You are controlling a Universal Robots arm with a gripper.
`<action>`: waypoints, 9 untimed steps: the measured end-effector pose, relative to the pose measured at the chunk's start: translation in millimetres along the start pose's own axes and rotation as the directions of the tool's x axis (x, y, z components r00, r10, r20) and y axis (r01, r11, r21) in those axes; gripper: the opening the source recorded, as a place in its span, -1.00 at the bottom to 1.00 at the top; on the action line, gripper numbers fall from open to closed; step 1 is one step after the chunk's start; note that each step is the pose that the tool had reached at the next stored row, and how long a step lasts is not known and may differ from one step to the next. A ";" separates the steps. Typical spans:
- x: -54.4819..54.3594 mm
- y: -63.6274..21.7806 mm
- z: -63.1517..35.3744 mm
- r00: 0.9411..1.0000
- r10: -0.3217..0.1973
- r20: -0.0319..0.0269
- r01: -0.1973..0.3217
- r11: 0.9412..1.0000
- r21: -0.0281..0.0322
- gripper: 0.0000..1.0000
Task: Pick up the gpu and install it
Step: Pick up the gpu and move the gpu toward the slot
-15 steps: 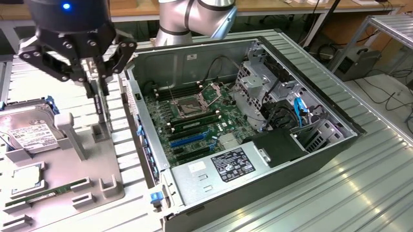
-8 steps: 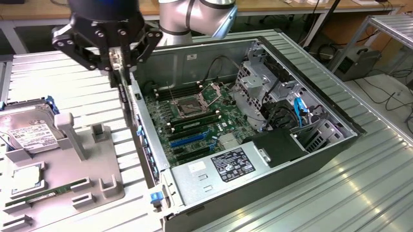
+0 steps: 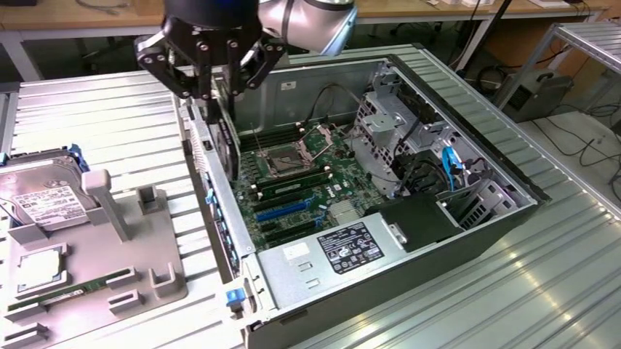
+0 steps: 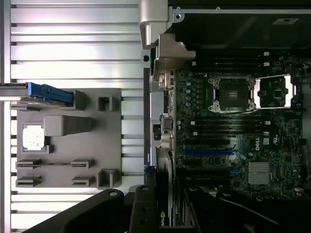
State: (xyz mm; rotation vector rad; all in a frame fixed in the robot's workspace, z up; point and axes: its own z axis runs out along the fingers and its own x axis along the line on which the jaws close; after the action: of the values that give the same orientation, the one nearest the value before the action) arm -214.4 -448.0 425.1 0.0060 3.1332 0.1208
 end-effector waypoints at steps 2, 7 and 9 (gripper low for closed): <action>-9.9 0.0 0.1 1.000 0.000 0.000 0.000 1.000 0.000 -0.47; -33.9 0.2 2.1 1.000 0.000 -0.002 0.000 1.000 0.000 -0.47; -45.7 0.4 4.1 1.000 0.000 -0.003 0.000 1.000 0.000 -0.47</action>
State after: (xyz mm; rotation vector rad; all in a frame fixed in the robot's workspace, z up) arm -168.7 -447.5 421.2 0.0060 3.1364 0.1208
